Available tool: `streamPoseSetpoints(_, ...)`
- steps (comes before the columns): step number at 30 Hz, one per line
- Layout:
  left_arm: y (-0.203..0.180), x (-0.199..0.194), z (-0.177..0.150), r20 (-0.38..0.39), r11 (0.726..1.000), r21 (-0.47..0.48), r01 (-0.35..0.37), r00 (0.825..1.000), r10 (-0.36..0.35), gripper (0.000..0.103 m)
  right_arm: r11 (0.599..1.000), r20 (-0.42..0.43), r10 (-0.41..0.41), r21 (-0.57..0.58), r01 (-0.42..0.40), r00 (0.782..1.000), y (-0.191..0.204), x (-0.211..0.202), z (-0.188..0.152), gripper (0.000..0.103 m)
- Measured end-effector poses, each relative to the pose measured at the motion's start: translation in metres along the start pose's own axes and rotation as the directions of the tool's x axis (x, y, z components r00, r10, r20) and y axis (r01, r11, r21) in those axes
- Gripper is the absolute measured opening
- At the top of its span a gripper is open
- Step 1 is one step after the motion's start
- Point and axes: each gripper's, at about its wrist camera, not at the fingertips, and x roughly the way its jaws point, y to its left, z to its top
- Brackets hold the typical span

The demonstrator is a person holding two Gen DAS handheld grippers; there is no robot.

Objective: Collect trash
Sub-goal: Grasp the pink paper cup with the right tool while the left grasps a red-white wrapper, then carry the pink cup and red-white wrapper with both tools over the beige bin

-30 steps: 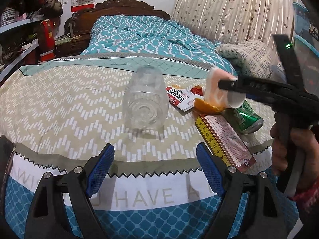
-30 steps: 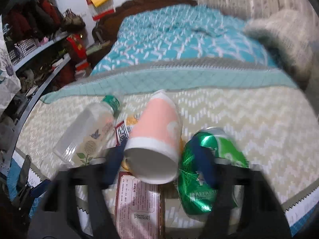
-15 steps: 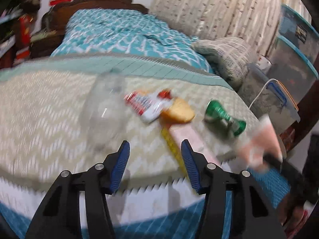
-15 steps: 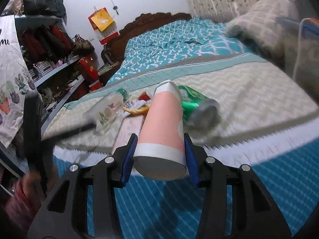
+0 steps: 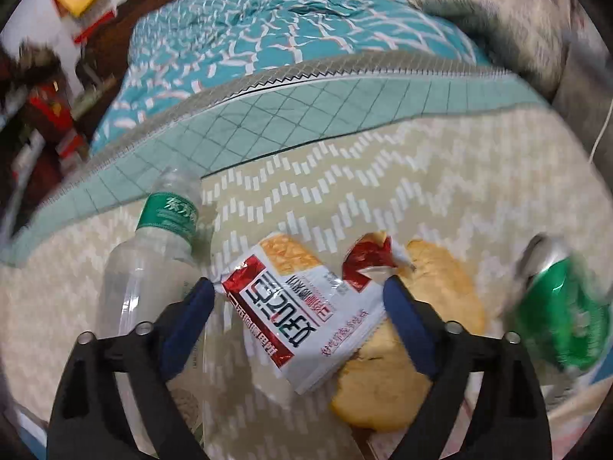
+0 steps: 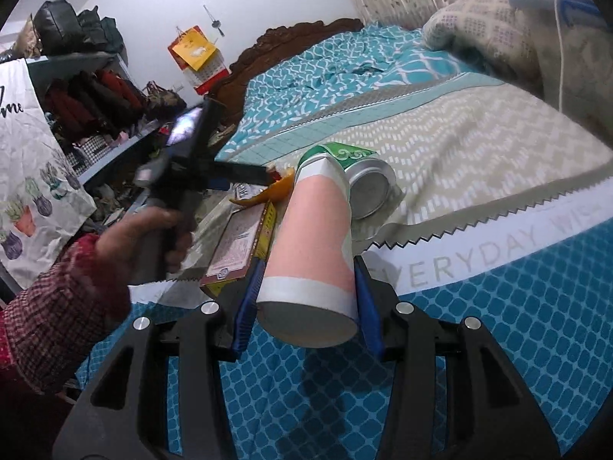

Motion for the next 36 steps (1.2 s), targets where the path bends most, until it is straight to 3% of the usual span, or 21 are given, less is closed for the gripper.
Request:
streamPoseSetpoints(1,-0.003,0.0,-0.004,0.011,1.0,0.02,-0.002,1.0,0.001,0.083,1.0,0.001,0.006,-0.004,-0.006,1.0,0.001,0.0,0.0,0.048)
streamPoseSetpoints(2,-0.004,-0.003,-0.008,0.03,0.999,0.033,0.008,0.999,-0.009,0.07,1.0,0.001,0.016,-0.008,-0.016,1.0,0.002,0.0,0.0,0.048)
streamPoseSetpoints(4,-0.005,-0.012,-0.015,0.049,0.998,0.055,0.035,0.998,-0.038,0.02,1.0,0.003,0.025,-0.012,-0.025,1.0,0.003,0.0,-0.001,0.048)
streamPoseSetpoints(9,0.008,-0.038,-0.031,0.073,0.996,0.016,0.083,0.994,-0.084,0.016,0.999,0.026,0.028,-0.015,-0.028,0.999,0.002,-0.005,-0.002,0.048)
streamPoseSetpoints(11,0.015,-0.063,-0.042,0.127,0.994,-0.006,0.112,0.986,-0.11,0.016,0.999,0.028,0.034,-0.018,-0.034,0.999,0.004,-0.011,-0.005,0.048)
streamPoseSetpoints(14,0.026,-0.112,-0.071,0.226,0.989,-0.027,0.145,0.965,-0.135,0.016,0.999,0.021,0.043,-0.013,-0.043,0.999,0.007,-0.019,-0.011,0.048)
streamPoseSetpoints(15,0.031,-0.133,-0.087,0.269,0.985,-0.031,0.17,0.95,-0.156,0.016,0.999,0.017,0.043,-0.012,-0.043,0.999,0.008,-0.022,-0.013,0.048)
streamPoseSetpoints(18,0.034,-0.167,-0.118,0.311,0.976,-0.025,0.218,0.929,-0.2,0.016,0.999,0.004,0.032,-0.017,-0.032,0.999,0.012,-0.031,-0.019,0.048)
streamPoseSetpoints(23,0.011,-0.187,-0.173,0.262,0.938,0.019,0.347,0.903,-0.339,0.016,1.0,-0.012,0.0,-0.016,-0.001,1.0,0.012,-0.044,-0.032,0.048)
streamPoseSetpoints(26,-0.018,-0.184,-0.193,0.205,0.89,0.044,0.454,0.868,-0.453,0.016,1.0,-0.029,-0.029,0.003,0.029,0.999,0.004,-0.049,-0.04,0.048)
streamPoseSetpoints(29,-0.045,-0.177,-0.197,0.16,0.858,0.069,0.508,0.844,-0.513,0.017,0.998,-0.031,-0.04,0.039,0.041,0.999,-0.007,-0.056,-0.045,0.048)
streamPoseSetpoints(36,-0.117,-0.157,-0.182,0.068,0.816,0.145,0.56,0.817,-0.573,0.017,0.984,0.063,-0.166,0.077,0.161,0.984,-0.043,-0.101,-0.042,0.046)
